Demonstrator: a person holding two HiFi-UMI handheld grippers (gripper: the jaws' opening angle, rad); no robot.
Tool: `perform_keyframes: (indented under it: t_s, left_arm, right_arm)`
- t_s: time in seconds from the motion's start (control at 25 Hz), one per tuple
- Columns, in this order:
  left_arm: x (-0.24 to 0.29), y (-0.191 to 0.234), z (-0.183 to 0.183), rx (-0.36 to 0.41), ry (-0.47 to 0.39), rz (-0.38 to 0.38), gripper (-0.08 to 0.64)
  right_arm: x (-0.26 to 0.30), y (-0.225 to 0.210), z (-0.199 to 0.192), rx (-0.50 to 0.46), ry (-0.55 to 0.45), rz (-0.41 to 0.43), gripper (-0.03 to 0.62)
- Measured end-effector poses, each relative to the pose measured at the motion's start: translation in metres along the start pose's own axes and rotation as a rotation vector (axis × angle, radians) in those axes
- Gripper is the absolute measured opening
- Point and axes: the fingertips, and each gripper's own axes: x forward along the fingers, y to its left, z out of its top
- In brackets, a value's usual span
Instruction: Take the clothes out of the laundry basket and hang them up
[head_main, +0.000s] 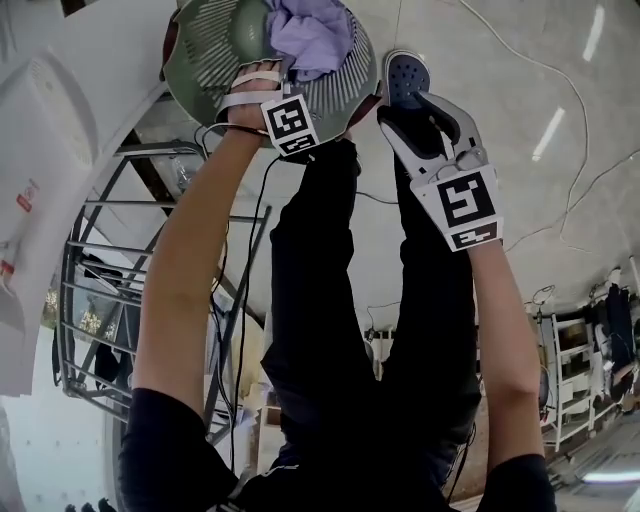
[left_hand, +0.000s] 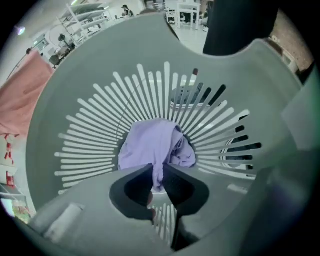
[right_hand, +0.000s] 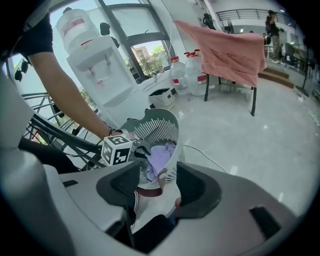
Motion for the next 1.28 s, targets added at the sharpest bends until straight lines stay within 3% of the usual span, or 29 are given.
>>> perform_keyframes:
  t_s: [0.36,0.6,0.96,1.2,1.28]
  left_arm:
    - [-0.118,0.027,-0.007,-0.379,-0.074,0.005,0.063]
    - [-0.213,0.048,0.008,-0.609,-0.161,0.005,0.06]
    - [-0.375,0.068,0.01,-0.858,-0.262,0.069,0.058]
    - [-0.488,0.079,0.015,-0.899,-0.307,0.1,0.058]
    - [-0.529,0.083,0.016,-0.949,-0.332,0.101,0.058]
  right_arm:
    - [-0.038,0.024,0.047,0.012,-0.035,0.007,0.224]
    - [-0.066,0.054,0.074,-0.096,-0.021,0.022,0.224]
    - [-0.122,0.115,0.098,-0.254,0.027,0.059,0.224]
    - [-0.143,0.16,0.116,-0.34,0.04,0.08,0.225]
    - [-0.147,0.182,0.125,-0.379,0.025,0.104,0.225]
